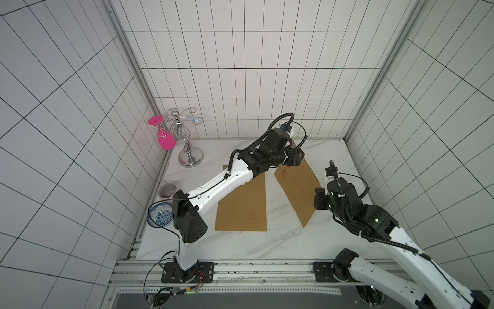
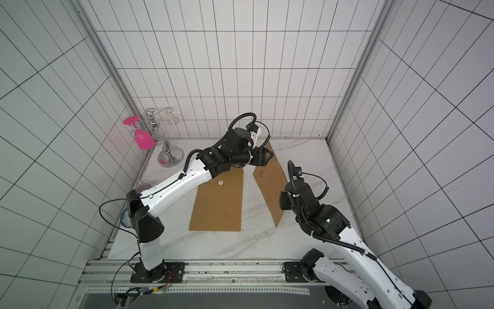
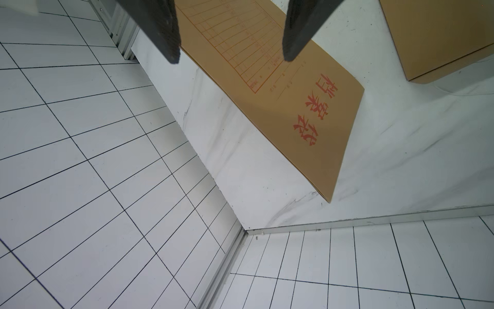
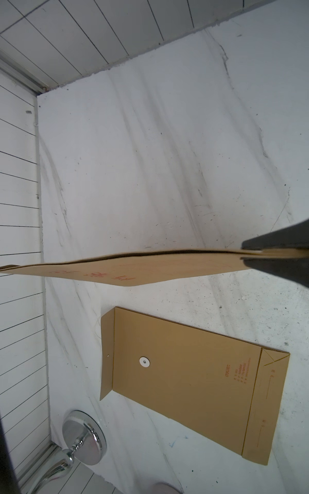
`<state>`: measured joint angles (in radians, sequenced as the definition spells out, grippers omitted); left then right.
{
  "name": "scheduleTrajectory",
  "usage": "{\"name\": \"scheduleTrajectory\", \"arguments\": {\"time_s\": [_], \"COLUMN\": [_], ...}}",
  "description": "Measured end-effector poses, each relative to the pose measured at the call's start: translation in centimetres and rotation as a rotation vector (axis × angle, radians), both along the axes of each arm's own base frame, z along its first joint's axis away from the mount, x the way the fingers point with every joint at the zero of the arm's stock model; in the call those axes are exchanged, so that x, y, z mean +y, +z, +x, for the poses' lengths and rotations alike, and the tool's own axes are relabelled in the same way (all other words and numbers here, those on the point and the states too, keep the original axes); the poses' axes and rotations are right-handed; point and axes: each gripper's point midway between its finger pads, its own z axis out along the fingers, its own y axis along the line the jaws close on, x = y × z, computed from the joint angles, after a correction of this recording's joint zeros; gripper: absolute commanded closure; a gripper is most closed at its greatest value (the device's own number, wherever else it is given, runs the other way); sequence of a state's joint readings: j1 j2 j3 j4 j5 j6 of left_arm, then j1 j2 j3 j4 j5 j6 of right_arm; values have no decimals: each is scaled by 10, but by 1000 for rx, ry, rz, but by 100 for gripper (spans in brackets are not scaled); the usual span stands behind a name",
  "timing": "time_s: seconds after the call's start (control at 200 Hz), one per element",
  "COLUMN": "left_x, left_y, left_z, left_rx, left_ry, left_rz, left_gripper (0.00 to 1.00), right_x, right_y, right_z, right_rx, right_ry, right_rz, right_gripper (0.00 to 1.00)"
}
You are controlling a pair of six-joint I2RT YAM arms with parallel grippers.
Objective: Open the file bag
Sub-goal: Pick up the file bag from the center of the board.
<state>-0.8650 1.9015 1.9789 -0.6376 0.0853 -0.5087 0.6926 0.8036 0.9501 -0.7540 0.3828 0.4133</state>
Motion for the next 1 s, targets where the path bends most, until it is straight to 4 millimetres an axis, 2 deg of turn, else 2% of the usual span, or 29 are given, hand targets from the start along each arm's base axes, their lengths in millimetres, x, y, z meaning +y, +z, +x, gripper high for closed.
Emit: {"name": "scheduleTrajectory", "arguments": {"time_s": [0.215,0.365,0.45,0.735,0.82,0.915,0.98,1.0], "left_x": [4,5,5,-1,-1,-2,-4,-5], "left_y": [-27,-28,-28,-52,-52,-50,-48,-48], "left_z": [2,2,3,9,11,11,11,11], "left_rx": [70,91,97,163,180,185,193,196], "left_ry": [29,43,48,55,65,66,67,63], "left_rz": [59,52,47,51,37,18,2,-4], "left_gripper": [30,31,35,66,79,85,100,100], "right_x": [18,32,37,49,51,53,55,55], "right_y": [5,7,8,15,15,16,17,17], "right_z": [3,3,3,0,-1,-3,-4,-4], "right_rx": [-58,-100,-121,-181,-189,-200,-206,-208], "right_ry": [50,82,89,110,114,114,117,118], "right_rz": [-89,-163,-193,-240,-255,-266,-269,-270], "right_gripper": [100,100,100,100,100,100,100,100]}}
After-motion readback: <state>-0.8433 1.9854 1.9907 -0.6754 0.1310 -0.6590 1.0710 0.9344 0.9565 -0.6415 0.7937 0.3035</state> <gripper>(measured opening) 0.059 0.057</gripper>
